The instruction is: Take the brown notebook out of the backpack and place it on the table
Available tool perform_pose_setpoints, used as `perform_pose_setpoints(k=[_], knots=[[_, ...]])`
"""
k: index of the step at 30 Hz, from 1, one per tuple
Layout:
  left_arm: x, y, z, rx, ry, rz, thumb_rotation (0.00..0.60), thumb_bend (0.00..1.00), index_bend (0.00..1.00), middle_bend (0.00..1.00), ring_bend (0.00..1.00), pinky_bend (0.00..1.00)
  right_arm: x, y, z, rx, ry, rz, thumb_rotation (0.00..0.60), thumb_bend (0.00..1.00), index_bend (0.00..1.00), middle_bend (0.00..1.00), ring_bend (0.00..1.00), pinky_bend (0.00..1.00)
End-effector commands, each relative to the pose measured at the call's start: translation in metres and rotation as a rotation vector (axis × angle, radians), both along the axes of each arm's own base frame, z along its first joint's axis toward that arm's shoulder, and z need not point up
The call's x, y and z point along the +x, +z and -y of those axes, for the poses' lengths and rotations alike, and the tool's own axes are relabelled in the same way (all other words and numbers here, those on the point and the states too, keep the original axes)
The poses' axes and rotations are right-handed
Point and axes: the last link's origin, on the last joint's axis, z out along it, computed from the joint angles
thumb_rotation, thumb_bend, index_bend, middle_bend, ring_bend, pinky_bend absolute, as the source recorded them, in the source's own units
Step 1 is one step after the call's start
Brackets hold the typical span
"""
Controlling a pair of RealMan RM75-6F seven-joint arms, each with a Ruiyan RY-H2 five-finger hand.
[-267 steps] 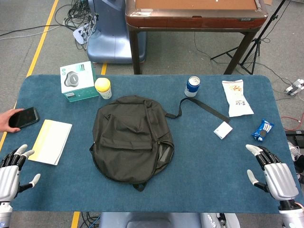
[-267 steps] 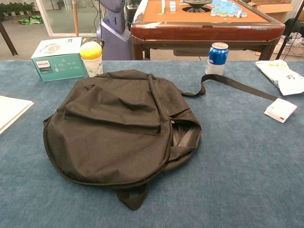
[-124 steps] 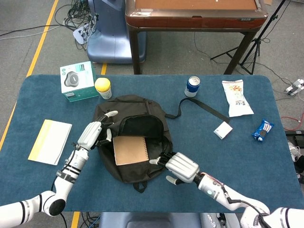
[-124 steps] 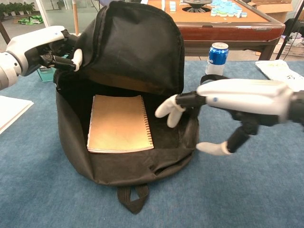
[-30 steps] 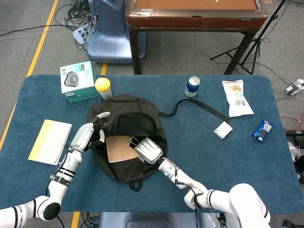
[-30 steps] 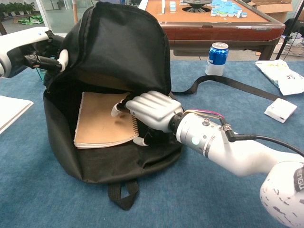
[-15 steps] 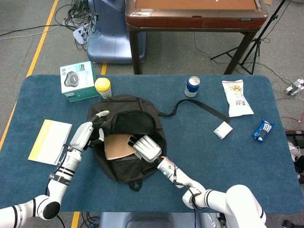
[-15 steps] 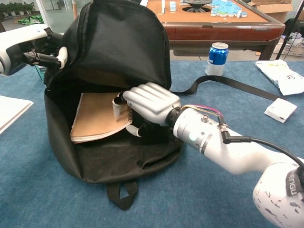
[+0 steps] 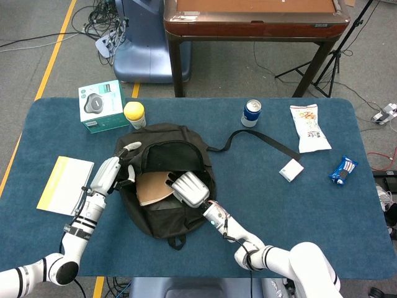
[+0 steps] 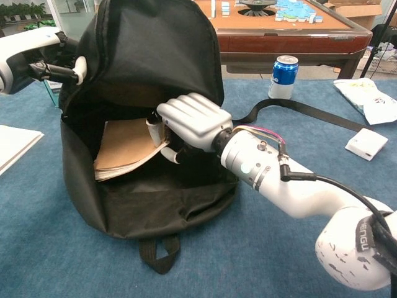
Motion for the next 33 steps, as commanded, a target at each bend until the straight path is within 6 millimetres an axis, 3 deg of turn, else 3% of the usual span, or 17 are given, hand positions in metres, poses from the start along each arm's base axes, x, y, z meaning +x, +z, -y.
perform_pose_setpoints(k=[1,7,14,21,33], knots=[[0.000,0.001,-0.001,0.003,0.002,0.001,0.600,0.72,0.57,0.14,0.14,0.09,0.002,0.001,0.002,-0.017,0.012,0.000,0.600,0.51,0.72,0.44,0.32,0.32],[-0.001,0.003,-0.003,0.012,0.008,0.002,0.600,0.72,0.57,0.14,0.14,0.09,0.003,0.006,-0.002,-0.048,0.071,0.003,0.600,0.53,0.84,0.53,0.41,0.40],[-0.001,0.002,-0.002,0.003,0.009,-0.006,0.600,0.72,0.57,0.14,0.14,0.09,-0.001,0.026,-0.012,-0.076,0.147,0.040,0.600,0.56,0.88,0.58,0.48,0.48],[-0.002,0.003,-0.001,0.002,0.013,-0.008,0.600,0.72,0.57,0.14,0.14,0.09,-0.010,0.066,-0.029,-0.106,0.202,0.103,0.600,0.57,0.91,0.60,0.52,0.53],[-0.006,0.002,0.009,-0.037,0.010,-0.035,0.600,0.69,0.53,0.14,0.13,0.09,-0.028,0.157,-0.059,-0.154,0.182,0.242,0.600,0.58,0.92,0.63,0.55,0.57]])
